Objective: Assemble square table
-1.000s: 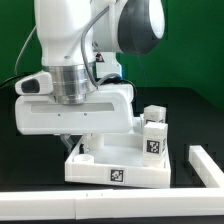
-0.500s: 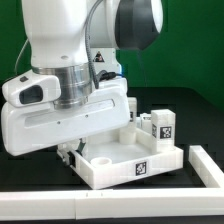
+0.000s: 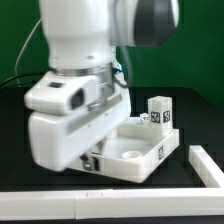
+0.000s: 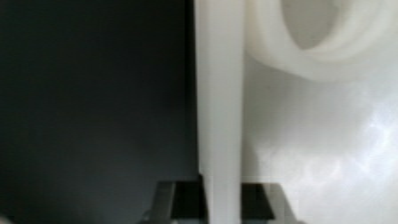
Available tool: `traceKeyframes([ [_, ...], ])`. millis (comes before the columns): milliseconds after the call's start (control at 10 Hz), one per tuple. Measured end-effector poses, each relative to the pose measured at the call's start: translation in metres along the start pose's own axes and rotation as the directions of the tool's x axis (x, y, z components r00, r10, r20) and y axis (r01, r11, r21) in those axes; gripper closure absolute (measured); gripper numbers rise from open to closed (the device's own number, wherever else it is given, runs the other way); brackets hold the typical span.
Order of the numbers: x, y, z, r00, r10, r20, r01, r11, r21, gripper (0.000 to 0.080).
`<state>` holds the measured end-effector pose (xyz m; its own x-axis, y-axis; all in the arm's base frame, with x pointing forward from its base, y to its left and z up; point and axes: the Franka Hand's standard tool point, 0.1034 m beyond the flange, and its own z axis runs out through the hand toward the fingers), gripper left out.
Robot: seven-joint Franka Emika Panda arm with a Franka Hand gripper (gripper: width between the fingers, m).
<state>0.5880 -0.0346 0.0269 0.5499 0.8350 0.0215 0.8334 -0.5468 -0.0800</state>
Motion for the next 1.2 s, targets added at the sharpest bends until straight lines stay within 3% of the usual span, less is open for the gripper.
traceKeyframes([
  [100, 0.015, -0.004, 0.001, 0.991, -0.132, 0.014, 0.133, 0.991, -0.023, 0.0748],
  [300, 0.006, -0.001, 0.003, 0.977, -0.210, 0.031, 0.210, 0.977, -0.021, 0.0748],
  [500, 0.008, 0.000, 0.002, 0.974, -0.222, 0.036, 0.223, 0.974, -0.028, 0.0748],
  [800, 0.064, 0.010, -0.013, 0.944, -0.329, -0.026, 0.321, 0.934, -0.156, 0.0748],
  [900, 0.071, 0.009, -0.012, 0.940, -0.338, -0.037, 0.323, 0.923, -0.210, 0.0749],
  [1200, 0.067, 0.009, -0.009, 0.947, -0.320, -0.038, 0.306, 0.930, -0.205, 0.0749],
])
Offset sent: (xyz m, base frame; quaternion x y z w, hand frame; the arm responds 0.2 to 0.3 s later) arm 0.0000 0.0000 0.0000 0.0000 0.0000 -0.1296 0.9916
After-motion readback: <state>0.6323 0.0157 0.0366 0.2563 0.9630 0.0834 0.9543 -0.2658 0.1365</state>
